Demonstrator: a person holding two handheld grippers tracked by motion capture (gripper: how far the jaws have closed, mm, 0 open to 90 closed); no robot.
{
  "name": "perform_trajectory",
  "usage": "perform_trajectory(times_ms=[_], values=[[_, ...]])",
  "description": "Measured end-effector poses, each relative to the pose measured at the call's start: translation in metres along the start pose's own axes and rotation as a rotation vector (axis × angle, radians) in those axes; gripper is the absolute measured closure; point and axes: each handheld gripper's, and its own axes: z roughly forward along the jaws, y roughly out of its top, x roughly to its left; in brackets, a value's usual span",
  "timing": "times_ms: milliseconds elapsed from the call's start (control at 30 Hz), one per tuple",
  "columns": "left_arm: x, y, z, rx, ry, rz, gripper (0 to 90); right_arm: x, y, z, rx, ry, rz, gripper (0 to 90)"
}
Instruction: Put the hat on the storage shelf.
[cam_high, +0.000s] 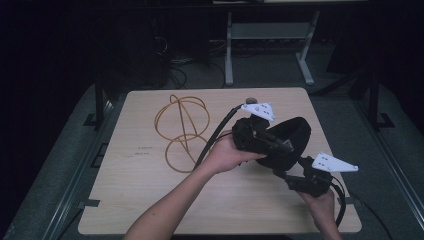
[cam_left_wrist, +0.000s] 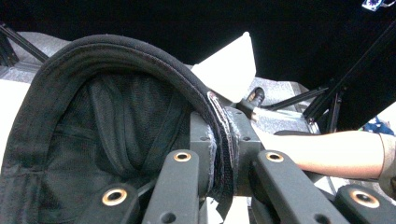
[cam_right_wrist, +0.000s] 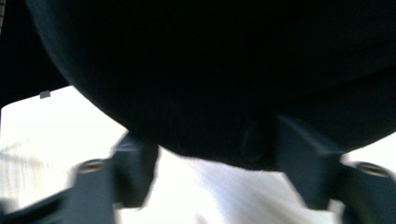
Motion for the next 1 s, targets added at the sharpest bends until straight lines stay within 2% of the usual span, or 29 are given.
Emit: perform_trajectory(times_ms=[67,133,267,400,533,633,700,767,800,1000], values=[[0.000,-0.001,-0.001,-0.002,0.009,-0.001,82.6,0.000,0.001,-0.002,-0.019,0.001,-0.026,55.9],[0.002,-0.002,-0.004,-0.012,0.012,-0.010,82.6,0.000,0.002,-0.004,-0.012,-0.003,-0.039,64.8],[0.006,-0.009,-0.011,-0.023,0.030,-0.031,82.4,-0.001,0.003,-0.011,-0.016,-0.004,-0.050,73.7],[0.008,-0.017,-0.014,-0.033,0.040,-0.062,82.2,-0.001,0.005,-0.012,0.003,0.004,-0.063,77.2],[0.007,-0.022,-0.018,-0.027,0.068,-0.060,79.1,0.000,0.008,-0.011,0.044,0.010,-0.066,78.4],[0.005,-0.023,-0.023,0.009,0.116,-0.037,67.2,0.000,0.011,-0.011,0.057,0.005,-0.060,79.3],[0.002,-0.026,-0.025,0.021,0.128,-0.030,65.0,-0.002,0.012,-0.013,0.066,0.005,-0.051,79.7],[-0.001,-0.029,-0.029,0.020,0.164,-0.016,59.3,-0.004,0.014,-0.014,0.077,0.004,-0.048,80.0],[-0.001,-0.030,-0.031,0.017,0.170,-0.020,55.5,-0.005,0.014,-0.015,0.081,0.004,-0.043,80.2],[-0.004,-0.044,-0.045,0.006,0.197,-0.031,49.6,-0.009,0.017,-0.020,0.109,0.010,-0.026,80.5]])
